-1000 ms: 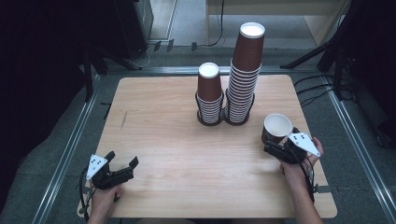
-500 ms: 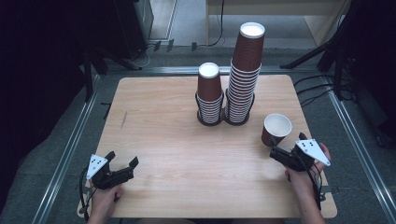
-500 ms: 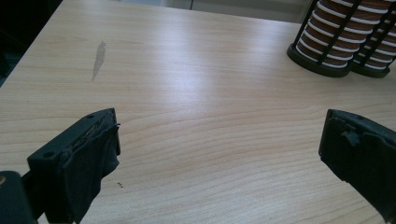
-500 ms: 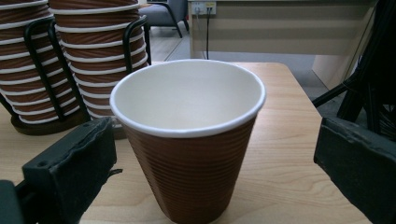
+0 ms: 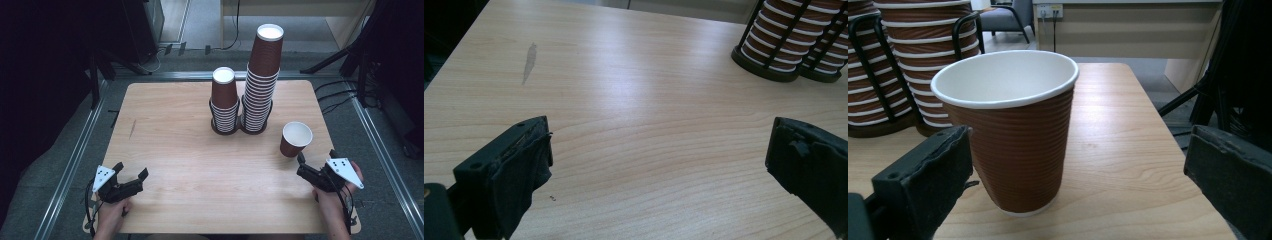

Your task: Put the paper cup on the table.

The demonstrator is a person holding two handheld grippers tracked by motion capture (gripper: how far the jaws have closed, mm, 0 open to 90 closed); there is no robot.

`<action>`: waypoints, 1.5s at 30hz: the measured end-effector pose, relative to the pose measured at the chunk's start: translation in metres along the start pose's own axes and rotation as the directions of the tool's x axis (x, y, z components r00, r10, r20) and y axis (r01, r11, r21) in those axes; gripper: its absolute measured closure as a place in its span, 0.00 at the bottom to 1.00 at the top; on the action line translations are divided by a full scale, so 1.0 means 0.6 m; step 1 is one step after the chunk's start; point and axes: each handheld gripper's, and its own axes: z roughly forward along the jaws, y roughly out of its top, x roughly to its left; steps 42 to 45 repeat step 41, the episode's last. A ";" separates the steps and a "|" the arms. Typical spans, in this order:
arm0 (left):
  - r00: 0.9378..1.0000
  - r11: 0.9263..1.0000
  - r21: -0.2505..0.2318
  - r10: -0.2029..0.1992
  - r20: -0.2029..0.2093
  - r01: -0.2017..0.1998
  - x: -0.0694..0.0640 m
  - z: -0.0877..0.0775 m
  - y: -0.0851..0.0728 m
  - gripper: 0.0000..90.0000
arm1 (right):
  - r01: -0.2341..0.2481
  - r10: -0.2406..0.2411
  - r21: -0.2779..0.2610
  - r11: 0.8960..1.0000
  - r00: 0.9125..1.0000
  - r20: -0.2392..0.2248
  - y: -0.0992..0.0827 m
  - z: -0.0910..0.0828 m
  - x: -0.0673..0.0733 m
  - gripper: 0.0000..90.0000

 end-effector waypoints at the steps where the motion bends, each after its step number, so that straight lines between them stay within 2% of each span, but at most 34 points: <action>1: 1.000 1.000 0.001 0.000 0.000 0.000 0.000 0.000 0.000 0.00 | 0.001 -0.001 -0.003 1.000 1.000 0.002 -0.001 -0.003 -0.002 0.00; 17: 1.000 1.000 0.005 -0.001 -0.004 0.001 0.000 0.000 0.000 0.00 | 0.010 -0.010 0.013 1.000 1.000 0.010 -0.027 -0.034 -0.037 0.00; 21: 1.000 1.000 0.007 0.000 -0.004 0.001 0.000 0.000 0.000 0.00 | 0.000 0.000 0.010 1.000 1.000 0.021 -0.030 -0.047 -0.051 0.00; 27: 1.000 1.000 0.010 0.000 -0.007 0.000 0.000 0.000 0.000 0.00 | -0.015 0.015 0.006 1.000 1.000 0.026 -0.040 -0.063 -0.060 0.00; 29: 1.000 1.000 0.011 0.000 -0.008 0.000 0.000 0.001 0.000 0.00 | -0.029 0.029 0.008 1.000 0.999 0.027 -0.042 -0.070 -0.063 0.00; 34: 1.000 1.000 0.009 -0.008 -0.013 0.008 0.001 0.002 0.001 0.00 | -0.015 0.014 0.005 1.000 0.999 0.036 -0.045 -0.084 -0.061 0.01; 45: 1.000 1.000 0.011 -0.020 -0.023 0.021 0.002 0.004 0.001 0.00 | -0.032 0.032 0.006 0.999 0.998 0.052 -0.049 -0.081 -0.062 0.01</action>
